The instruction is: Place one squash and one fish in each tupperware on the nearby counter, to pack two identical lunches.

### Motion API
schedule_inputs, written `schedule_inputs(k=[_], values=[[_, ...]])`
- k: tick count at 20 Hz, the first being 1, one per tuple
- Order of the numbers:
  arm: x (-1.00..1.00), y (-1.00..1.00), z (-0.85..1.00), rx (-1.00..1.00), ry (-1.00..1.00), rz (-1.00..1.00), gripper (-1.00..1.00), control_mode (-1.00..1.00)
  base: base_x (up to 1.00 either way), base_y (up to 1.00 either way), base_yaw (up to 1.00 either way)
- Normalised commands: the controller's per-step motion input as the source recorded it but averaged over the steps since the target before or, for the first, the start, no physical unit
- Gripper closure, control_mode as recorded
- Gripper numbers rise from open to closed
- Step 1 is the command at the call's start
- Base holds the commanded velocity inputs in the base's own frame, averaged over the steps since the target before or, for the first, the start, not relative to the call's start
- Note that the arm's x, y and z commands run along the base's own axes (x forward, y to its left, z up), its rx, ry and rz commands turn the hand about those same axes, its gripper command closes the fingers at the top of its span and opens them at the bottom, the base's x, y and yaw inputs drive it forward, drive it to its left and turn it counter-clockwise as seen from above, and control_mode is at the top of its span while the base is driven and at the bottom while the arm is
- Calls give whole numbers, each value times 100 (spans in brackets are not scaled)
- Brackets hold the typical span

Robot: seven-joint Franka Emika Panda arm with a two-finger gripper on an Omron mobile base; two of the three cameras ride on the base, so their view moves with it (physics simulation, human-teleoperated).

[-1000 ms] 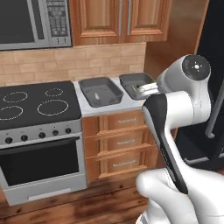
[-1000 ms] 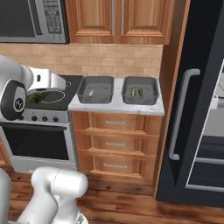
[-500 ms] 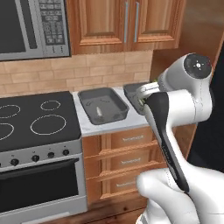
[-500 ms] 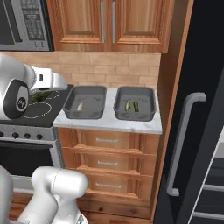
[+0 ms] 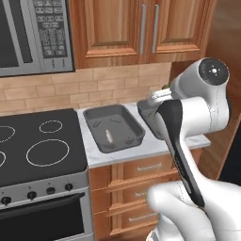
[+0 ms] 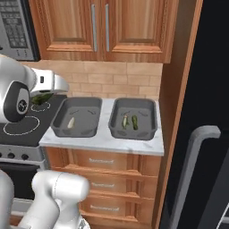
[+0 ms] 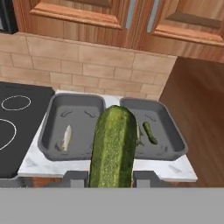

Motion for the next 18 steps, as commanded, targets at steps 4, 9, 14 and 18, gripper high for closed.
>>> schedule_inputs(k=[4,9,14,18], values=[[0,0,0,0,0,0,100,100,65,-9,0],[0,0,0,0,0,0,100,100,50,-4,0],[0,-2,-6,0,1,1,100,-100,15,-3,0],[0,-1,-41,0,9,5,100,-100,0,0,0]])
